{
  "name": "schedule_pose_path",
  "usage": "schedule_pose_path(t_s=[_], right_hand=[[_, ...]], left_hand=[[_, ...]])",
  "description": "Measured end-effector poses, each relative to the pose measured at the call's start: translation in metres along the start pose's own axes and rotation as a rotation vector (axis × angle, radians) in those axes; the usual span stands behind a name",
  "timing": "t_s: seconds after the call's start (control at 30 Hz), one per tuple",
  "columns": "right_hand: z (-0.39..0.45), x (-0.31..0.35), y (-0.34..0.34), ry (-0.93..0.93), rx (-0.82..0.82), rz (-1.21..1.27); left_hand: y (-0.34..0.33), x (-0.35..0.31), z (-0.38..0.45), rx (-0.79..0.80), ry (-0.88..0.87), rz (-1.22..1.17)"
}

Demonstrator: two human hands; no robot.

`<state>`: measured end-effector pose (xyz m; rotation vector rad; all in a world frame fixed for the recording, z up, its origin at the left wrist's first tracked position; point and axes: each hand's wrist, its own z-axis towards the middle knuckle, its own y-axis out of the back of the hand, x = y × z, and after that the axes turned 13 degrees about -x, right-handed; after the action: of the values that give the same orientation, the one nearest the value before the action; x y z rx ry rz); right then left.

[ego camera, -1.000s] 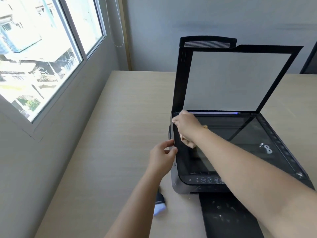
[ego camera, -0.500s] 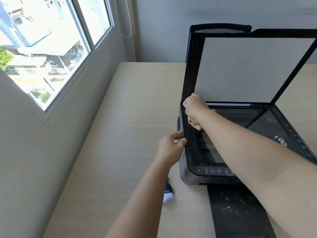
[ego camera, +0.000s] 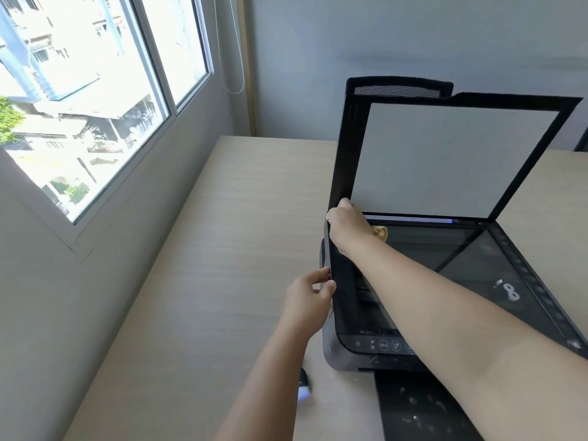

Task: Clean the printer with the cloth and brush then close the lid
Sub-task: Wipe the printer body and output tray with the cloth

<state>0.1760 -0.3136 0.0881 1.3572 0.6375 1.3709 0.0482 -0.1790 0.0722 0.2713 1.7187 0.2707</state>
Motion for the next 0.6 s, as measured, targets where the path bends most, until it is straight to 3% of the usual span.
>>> schedule_pose_path(t_s=[0.17,0.27,0.43,0.6], right_hand=[[0.001,0.000,0.005,0.095,0.035,-0.013],[-0.010,-0.004,0.012,0.104,0.169,-0.001],[-0.075,-0.005,0.055,0.192,0.319,-0.109],[-0.155,-0.014,0.084,0.308,0.360,-0.045]], left_hand=[[0.001,-0.003,-0.002,0.003,-0.008,0.025],[0.002,-0.003,-0.002,-0.002,0.007,0.014],[0.012,0.001,-0.007,0.133,0.158,-0.162],[0.009,0.000,-0.013,0.094,0.179,-0.202]])
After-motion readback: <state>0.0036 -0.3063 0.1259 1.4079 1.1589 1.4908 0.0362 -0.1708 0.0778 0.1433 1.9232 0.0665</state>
